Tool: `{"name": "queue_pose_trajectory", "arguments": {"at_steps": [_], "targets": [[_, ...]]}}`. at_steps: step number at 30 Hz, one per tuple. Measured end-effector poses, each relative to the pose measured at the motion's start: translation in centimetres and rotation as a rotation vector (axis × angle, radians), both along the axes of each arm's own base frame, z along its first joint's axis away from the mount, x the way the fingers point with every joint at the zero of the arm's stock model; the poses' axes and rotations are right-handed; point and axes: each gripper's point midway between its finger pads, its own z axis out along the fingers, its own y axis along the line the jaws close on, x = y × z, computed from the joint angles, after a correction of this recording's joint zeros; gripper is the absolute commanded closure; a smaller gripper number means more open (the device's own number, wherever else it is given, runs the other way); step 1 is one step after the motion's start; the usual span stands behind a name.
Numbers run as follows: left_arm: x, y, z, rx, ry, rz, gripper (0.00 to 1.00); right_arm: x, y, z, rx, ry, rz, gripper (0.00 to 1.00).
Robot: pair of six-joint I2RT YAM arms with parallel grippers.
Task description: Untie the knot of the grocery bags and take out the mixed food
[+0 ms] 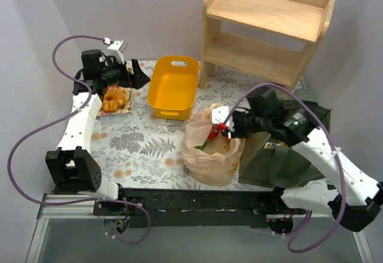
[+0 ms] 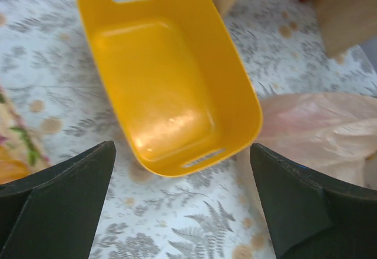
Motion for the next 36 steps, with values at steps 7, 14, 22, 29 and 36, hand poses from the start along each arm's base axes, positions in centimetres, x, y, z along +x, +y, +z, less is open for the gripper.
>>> {"name": "queue_pose_trajectory", "arguments": {"at_steps": [7,14,22,29,36], "targets": [[-2.2,-3.0,-2.5,-0.075,0.119,-0.074,0.02,-3.7,1.5,-12.0,-0.275,0.079,0.221,0.75],[-4.2,-4.6,-1.8,-0.062,0.102,-0.117,0.02,-8.7,-2.7,-18.3,-0.443,0.162,0.402,0.75],[-5.1,-5.5,-2.0,-0.057,0.104,-0.141,0.02,-7.9,-3.5,-17.1,-0.422,0.017,0.371,0.76],[-5.1,-5.5,-2.2,-0.061,0.114,-0.135,0.02,-2.7,-2.7,-13.3,-0.380,-0.111,0.209,0.79],[-5.0,-5.5,-2.2,-0.066,0.119,-0.133,0.02,2.2,-2.3,-12.5,-0.382,-0.129,0.111,0.80]]}}
